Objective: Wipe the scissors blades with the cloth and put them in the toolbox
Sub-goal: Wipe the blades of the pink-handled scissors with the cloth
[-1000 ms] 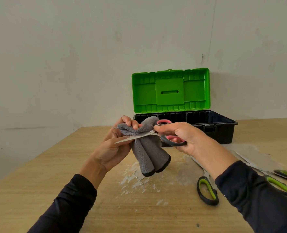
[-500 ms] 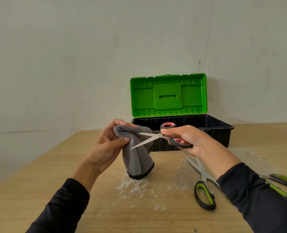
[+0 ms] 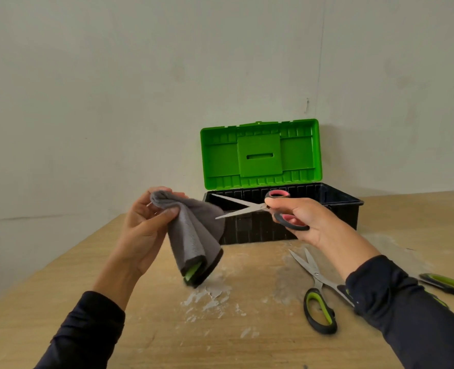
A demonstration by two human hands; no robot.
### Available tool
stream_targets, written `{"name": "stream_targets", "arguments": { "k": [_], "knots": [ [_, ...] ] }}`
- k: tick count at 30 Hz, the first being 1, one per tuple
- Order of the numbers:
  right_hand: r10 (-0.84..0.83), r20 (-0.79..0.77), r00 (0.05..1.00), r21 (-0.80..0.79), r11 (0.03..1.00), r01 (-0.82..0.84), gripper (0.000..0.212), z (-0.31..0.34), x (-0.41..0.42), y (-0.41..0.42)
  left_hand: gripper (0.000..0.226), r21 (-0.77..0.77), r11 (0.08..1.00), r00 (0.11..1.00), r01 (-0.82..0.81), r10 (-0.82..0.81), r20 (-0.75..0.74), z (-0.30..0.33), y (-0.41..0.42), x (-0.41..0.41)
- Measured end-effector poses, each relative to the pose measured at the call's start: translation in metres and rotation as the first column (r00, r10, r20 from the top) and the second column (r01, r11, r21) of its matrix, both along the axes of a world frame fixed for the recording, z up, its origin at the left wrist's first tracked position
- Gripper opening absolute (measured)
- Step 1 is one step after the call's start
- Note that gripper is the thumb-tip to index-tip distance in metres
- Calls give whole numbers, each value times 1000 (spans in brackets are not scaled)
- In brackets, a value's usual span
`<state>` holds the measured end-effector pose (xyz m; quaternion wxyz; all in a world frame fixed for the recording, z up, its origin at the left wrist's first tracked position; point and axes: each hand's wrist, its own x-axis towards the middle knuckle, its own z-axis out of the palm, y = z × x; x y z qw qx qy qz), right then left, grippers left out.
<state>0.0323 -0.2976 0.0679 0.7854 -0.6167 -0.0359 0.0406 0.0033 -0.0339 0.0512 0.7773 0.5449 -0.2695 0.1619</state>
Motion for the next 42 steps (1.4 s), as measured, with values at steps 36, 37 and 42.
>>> {"name": "stream_targets", "arguments": {
  "k": [36, 37, 42],
  "knots": [
    [-158, 228, 961, 52, 987, 150, 61, -28, -4, 50, 36, -143, 985, 986, -97, 75, -150, -19, -55, 6],
    [-153, 282, 947, -12, 987, 163, 62, -27, -4, 48, 33, -154, 982, 986, -106, 83, -147, -18, -54, 6],
    [96, 432, 897, -374, 924, 81, 20, -19, -2, 33, 25, -191, 972, 985, -139, 116, -125, -18, -49, 10]
  ]
}}
